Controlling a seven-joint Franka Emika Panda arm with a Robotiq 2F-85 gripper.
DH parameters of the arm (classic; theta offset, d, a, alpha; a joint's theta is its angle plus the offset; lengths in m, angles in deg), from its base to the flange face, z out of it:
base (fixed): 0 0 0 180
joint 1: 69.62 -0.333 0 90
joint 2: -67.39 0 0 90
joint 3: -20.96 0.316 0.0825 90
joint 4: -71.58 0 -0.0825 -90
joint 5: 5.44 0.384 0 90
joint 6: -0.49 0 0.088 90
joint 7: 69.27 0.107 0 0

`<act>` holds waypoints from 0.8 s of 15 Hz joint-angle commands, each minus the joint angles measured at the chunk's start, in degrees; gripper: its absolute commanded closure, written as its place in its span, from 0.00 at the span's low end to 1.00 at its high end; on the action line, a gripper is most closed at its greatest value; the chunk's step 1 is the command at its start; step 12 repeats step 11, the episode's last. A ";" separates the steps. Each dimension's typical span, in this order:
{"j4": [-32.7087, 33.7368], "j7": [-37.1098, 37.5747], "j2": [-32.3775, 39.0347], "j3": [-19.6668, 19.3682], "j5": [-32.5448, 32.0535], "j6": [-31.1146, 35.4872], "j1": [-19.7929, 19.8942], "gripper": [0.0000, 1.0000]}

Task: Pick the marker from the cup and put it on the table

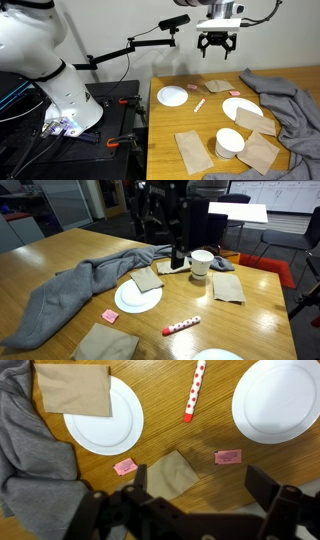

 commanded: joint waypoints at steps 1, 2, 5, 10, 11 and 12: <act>-7.33 1.56 -8.12 -0.10 0.88 2.05 -0.51 0.00; -8.50 1.67 -9.50 -0.21 0.84 2.24 -0.68 0.00; -6.22 0.28 -7.70 -0.73 0.33 0.41 -1.05 0.00; -8.54 0.79 -10.13 -0.86 0.30 0.46 -1.44 0.00; -8.62 0.79 -10.12 -0.88 0.30 0.49 -1.44 0.00; -8.62 0.79 -10.12 -0.88 0.30 0.49 -1.44 0.00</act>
